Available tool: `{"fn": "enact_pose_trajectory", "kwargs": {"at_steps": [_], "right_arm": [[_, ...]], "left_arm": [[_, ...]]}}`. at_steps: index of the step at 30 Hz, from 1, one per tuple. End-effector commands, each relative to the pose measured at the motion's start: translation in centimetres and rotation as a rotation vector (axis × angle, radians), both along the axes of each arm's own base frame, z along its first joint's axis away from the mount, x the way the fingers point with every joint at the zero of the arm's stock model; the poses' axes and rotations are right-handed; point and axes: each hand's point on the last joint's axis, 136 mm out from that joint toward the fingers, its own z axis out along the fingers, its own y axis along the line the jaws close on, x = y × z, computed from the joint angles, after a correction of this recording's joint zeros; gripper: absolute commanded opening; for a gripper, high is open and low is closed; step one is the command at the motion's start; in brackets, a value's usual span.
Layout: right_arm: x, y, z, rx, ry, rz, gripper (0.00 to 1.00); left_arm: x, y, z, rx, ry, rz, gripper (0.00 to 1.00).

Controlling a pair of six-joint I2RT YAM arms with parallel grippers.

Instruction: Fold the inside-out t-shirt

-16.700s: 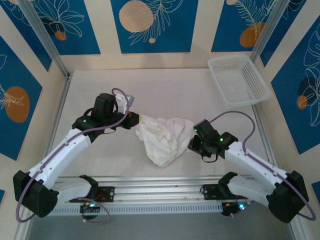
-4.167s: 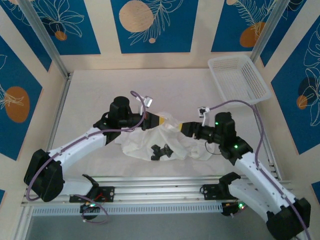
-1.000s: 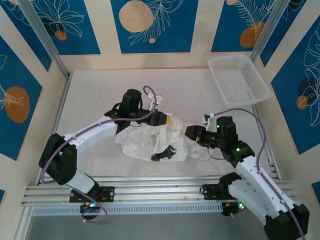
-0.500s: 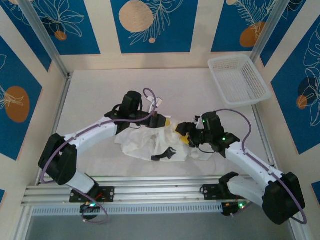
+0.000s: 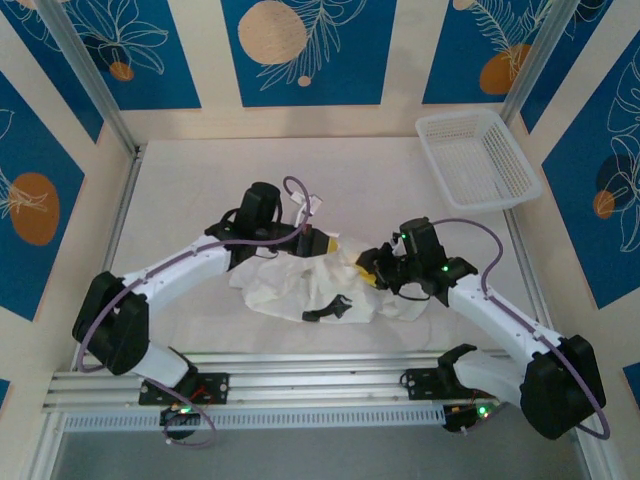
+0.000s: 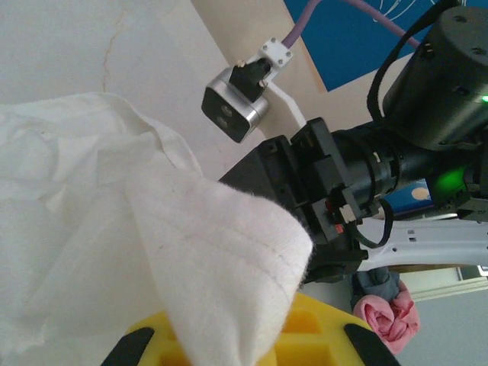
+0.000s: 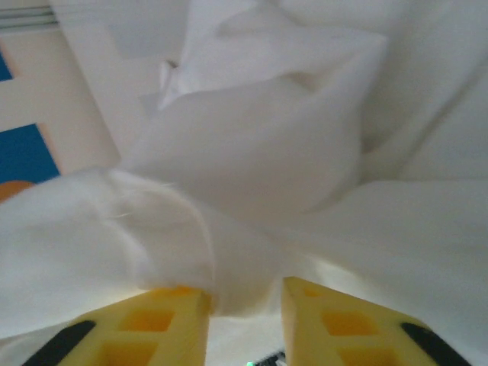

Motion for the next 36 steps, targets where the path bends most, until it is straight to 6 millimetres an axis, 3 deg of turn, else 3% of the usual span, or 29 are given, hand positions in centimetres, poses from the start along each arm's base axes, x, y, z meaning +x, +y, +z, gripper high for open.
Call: {"fn": "enact_pose_trajectory", "kwargs": {"at_steps": [1, 5, 11, 12, 15, 23, 26, 32, 34, 36], "right_arm": [[-1.5, -1.5, -1.2, -0.021, 0.076, -0.028, 0.21], [-1.9, -1.7, -1.3, -0.010, 0.070, -0.010, 0.03], [-1.1, 0.3, 0.9, 0.033, -0.030, 0.102, 0.00], [-0.9, 0.7, 1.5, 0.042, -0.058, 0.119, 0.01], [-0.5, 1.4, 3.2, 0.054, -0.135, 0.131, 0.21], [0.5, 1.5, 5.6, 0.093, -0.274, 0.083, 0.48], [0.6, 1.6, 4.8, 0.063, -0.240, 0.091, 0.48], [0.0, 1.4, 2.0, -0.021, -0.134, 0.116, 0.22], [-0.3, 1.2, 1.3, -0.038, -0.111, 0.117, 0.21], [-0.6, 1.1, 0.8, -0.046, -0.096, 0.121, 0.26]], "left_arm": [[0.4, 1.2, 0.8, -0.005, -0.044, 0.028, 0.00], [0.7, 1.7, 1.1, -0.008, -0.049, 0.044, 0.00], [0.8, 1.8, 1.0, -0.006, -0.043, 0.047, 0.00], [0.8, 1.8, 1.1, -0.009, -0.045, 0.046, 0.00], [0.8, 1.8, 0.9, -0.005, -0.040, 0.049, 0.00], [0.9, 1.7, 0.9, -0.012, -0.032, 0.046, 0.00], [0.8, 1.7, 1.0, -0.014, -0.036, 0.044, 0.00], [0.9, 1.9, 0.7, -0.003, -0.038, 0.056, 0.00], [0.9, 1.9, 0.5, 0.000, -0.036, 0.057, 0.00], [0.9, 2.0, 0.5, 0.000, -0.035, 0.059, 0.00]]}}
